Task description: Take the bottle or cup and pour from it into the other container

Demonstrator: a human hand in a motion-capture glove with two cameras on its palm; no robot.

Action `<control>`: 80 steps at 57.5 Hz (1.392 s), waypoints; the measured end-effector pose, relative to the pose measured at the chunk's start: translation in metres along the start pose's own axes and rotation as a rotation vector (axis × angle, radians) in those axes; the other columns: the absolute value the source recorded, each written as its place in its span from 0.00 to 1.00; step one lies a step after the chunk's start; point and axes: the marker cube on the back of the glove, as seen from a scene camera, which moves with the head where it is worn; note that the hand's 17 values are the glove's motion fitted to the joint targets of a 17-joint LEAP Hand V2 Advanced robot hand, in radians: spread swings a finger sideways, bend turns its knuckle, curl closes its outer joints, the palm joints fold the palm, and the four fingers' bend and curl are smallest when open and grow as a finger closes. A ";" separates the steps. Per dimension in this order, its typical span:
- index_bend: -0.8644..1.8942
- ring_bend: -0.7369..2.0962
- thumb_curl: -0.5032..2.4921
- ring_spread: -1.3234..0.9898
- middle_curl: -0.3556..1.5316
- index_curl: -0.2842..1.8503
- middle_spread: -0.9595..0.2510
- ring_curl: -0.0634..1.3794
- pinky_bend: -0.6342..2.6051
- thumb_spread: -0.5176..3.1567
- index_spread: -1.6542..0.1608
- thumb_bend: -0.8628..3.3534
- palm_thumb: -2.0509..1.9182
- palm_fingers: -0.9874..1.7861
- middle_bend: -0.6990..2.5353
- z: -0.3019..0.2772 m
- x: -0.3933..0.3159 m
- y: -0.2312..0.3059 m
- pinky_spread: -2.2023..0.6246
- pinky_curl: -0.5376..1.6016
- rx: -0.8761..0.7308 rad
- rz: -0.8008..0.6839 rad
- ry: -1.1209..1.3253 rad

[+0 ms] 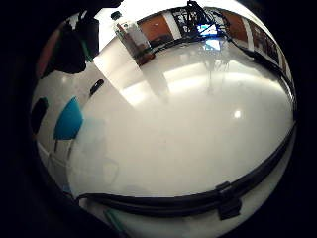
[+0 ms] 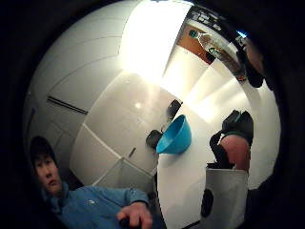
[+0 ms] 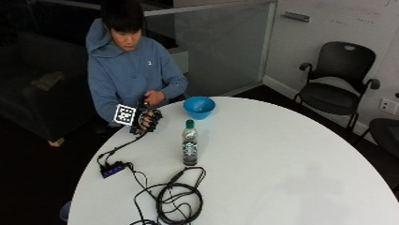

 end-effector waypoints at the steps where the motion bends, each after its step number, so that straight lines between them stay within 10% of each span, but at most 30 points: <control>1: 0.42 0.38 0.22 0.56 0.23 0.17 0.81 0.11 0.34 0.19 0.89 0.32 0.71 0.69 0.30 -0.001 0.000 0.002 0.78 0.29 -0.017 0.003 -0.001; 8: 0.41 0.39 0.25 0.55 0.28 0.23 0.82 0.19 0.35 0.24 0.87 0.32 0.74 0.67 0.29 0.006 -0.007 -0.001 0.78 0.34 0.046 0.158 0.004; 29: 0.39 0.36 0.31 0.59 0.32 0.30 0.83 0.25 0.31 0.34 0.82 0.28 0.73 0.55 0.26 -0.033 -0.023 -0.059 0.83 0.36 -0.403 -0.170 0.436; 80: 0.35 0.38 0.37 0.63 0.33 0.29 0.81 0.28 0.33 0.41 0.75 0.20 0.71 0.47 0.27 -0.097 -0.032 -0.197 0.86 0.38 -0.553 -0.079 0.621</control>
